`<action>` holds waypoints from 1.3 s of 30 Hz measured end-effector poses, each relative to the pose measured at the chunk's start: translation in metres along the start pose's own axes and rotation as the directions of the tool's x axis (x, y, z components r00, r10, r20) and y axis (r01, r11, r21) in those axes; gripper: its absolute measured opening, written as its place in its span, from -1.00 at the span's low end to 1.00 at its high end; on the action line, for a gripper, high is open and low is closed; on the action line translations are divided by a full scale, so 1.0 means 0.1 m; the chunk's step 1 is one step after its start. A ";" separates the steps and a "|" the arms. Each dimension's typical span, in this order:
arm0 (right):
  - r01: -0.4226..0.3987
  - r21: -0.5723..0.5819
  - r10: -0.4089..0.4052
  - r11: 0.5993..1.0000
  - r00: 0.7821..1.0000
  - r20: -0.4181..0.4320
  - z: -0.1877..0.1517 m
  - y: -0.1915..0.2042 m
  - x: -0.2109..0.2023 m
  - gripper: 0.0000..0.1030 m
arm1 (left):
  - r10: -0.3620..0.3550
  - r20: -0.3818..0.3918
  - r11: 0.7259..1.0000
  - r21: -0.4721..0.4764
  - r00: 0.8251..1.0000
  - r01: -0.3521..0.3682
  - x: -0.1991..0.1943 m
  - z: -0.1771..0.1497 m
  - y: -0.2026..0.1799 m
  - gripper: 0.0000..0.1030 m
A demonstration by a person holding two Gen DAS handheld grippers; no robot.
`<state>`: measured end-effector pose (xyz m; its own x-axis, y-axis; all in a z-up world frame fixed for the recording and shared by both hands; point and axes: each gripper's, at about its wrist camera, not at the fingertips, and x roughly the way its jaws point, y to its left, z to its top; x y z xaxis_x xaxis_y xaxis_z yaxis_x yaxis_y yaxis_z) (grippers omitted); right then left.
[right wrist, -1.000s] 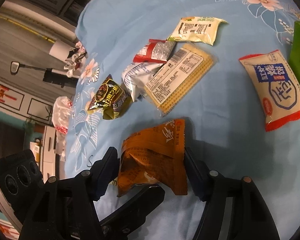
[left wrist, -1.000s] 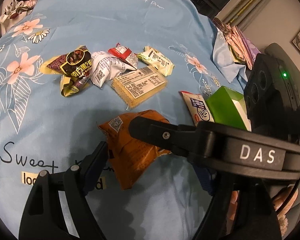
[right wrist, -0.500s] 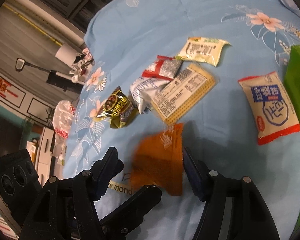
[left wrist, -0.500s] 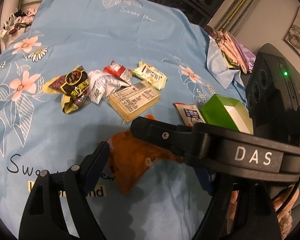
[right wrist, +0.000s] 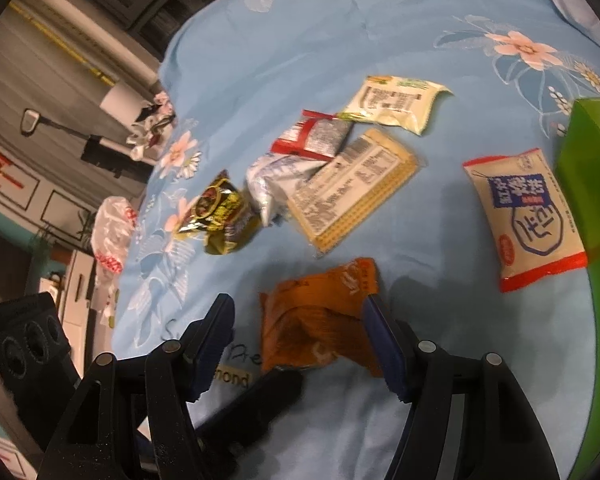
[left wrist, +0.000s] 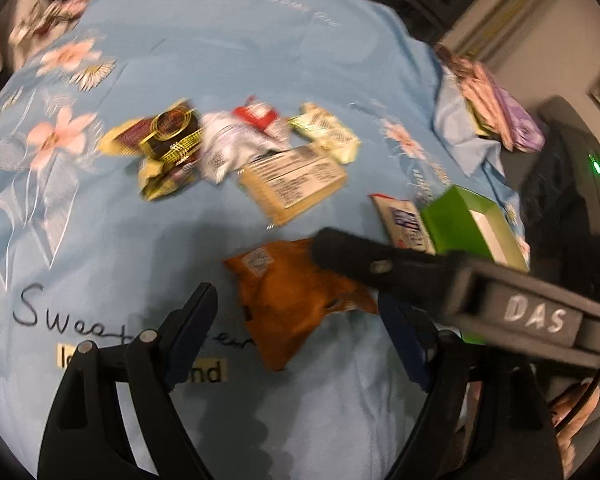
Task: Organize snacks
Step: 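Close the right gripper on the orange bag and lift it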
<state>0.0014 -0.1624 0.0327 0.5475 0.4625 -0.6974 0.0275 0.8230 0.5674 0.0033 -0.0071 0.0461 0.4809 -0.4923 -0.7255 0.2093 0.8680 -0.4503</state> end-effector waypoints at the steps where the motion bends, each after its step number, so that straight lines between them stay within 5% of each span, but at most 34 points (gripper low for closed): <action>1: 0.005 0.018 -0.005 1.000 1.000 -0.004 0.01 -0.04 0.00 0.33 | 0.003 -0.010 1.000 -0.021 1.000 -0.003 0.01 0.00 0.04 0.66; 7: -0.017 0.095 0.022 0.995 0.998 -0.053 0.02 -0.20 0.09 0.34 | -0.022 -0.102 0.994 -0.105 0.995 0.011 0.13 -0.04 0.15 0.68; 13: -0.050 0.142 0.066 0.989 0.991 -0.114 0.01 -0.25 0.23 0.34 | -0.040 -0.103 0.992 -0.120 0.994 0.028 0.12 -0.07 0.14 0.65; 20: -0.035 0.103 0.045 0.994 0.994 -0.099 0.00 -0.18 0.24 0.34 | -0.033 -0.106 0.993 -0.114 0.994 0.021 0.14 -0.07 0.16 0.34; 23: -0.018 0.071 0.025 0.997 0.995 -0.099 0.00 -0.13 0.26 0.29 | -0.085 -0.118 0.988 -0.139 0.989 0.068 0.16 -0.07 0.18 0.14; 39: -0.015 -0.002 0.015 1.000 0.999 -0.034 0.01 -0.01 0.10 0.23 | -0.107 -0.057 0.989 -0.105 0.993 0.100 -0.01 -0.04 0.08 0.06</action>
<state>0.0081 -0.1587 0.0259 0.5193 0.4860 -0.7030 0.0176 0.8163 0.5773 0.0010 0.0003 0.0404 0.4065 -0.5850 -0.7018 0.1662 0.8026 -0.5728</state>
